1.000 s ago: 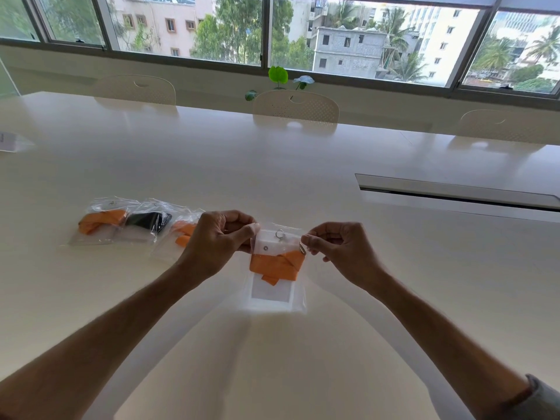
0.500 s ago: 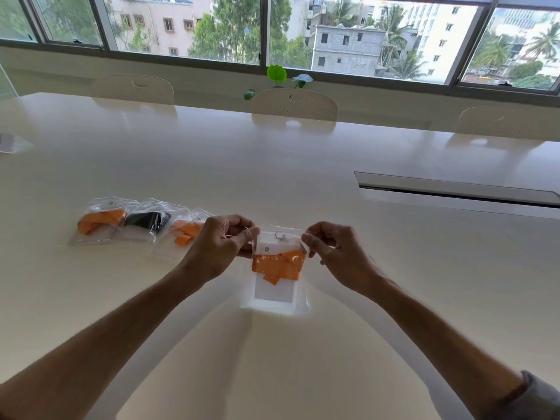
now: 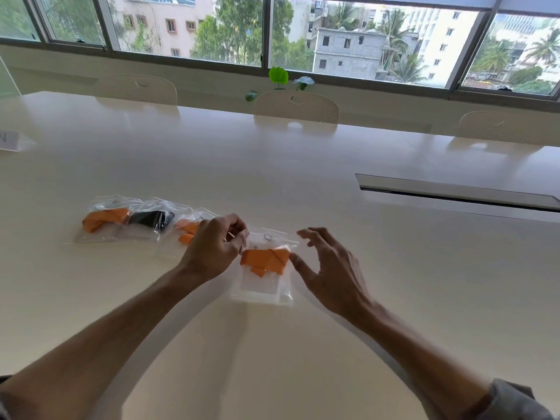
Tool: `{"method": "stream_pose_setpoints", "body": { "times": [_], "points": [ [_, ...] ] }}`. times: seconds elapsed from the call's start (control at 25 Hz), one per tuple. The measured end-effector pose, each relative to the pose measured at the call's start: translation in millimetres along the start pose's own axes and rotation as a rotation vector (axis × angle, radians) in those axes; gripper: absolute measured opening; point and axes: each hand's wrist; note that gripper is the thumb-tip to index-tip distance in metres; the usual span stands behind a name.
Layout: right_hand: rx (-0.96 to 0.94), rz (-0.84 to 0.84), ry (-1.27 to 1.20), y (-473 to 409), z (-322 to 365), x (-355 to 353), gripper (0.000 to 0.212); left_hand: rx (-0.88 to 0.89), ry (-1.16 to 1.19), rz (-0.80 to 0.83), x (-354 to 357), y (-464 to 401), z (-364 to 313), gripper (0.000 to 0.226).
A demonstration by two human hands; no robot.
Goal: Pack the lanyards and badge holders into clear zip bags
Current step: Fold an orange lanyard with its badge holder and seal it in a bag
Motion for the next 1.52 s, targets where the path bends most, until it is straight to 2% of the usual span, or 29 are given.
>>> {"method": "stream_pose_setpoints", "body": {
  "times": [0.08,0.24,0.32,0.44,0.52,0.68,0.8,1.0,1.16,1.36,1.52],
  "points": [
    [-0.046,-0.011,0.057,2.2,5.9,3.6,0.05,0.055,-0.123,-0.035,-3.0,-2.1,7.1,0.012],
    [-0.018,0.031,0.072,-4.6,17.7,13.6,0.056,0.127,-0.416,-0.154,-7.1,-11.2,21.6,0.006],
    [-0.031,0.142,0.062,-7.5,20.3,21.9,0.075,0.134,-0.466,-0.161,-8.3,-16.7,27.4,0.004],
    [-0.039,0.306,-0.018,-18.9,18.1,28.7,0.113,0.12,-0.491,-0.118,-9.0,-18.7,29.3,0.014],
    [-0.03,0.371,-0.049,-33.6,16.8,33.5,0.123,0.114,-0.496,-0.083,-9.3,-13.9,25.6,0.021],
    [-0.073,0.407,-0.087,-54.9,16.8,44.3,0.115,0.08,-0.554,-0.057,-3.9,7.3,7.9,0.04],
    [-0.128,0.293,-0.058,-54.7,13.1,47.5,0.113,-0.017,-0.581,-0.017,6.8,24.9,-3.6,0.064],
    [-0.269,0.08,0.019,-54.7,23.8,46.2,0.111,-0.165,-0.457,-0.062,11.8,29.8,-11.3,0.087],
    [-0.352,0.025,-0.05,-64.3,37.9,52.0,0.112,-0.192,-0.347,-0.19,-0.2,26.3,-9.4,0.08],
    [-0.247,0.146,-0.109,-74.3,48.3,69.0,0.12,-0.148,-0.415,-0.354,-45.0,13.1,15.5,0.065],
    [-0.157,0.34,-0.122,-86.9,73.9,92.3,0.121,-0.119,-0.464,-0.406,-72.5,13.4,40.1,0.061]
  ]
}}
Point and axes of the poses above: each hand's wrist, its own y-axis away from the middle knuckle, its own x-axis out of the palm, z = x × y, and after that the axes turned 4 degrees about -x, right-handed
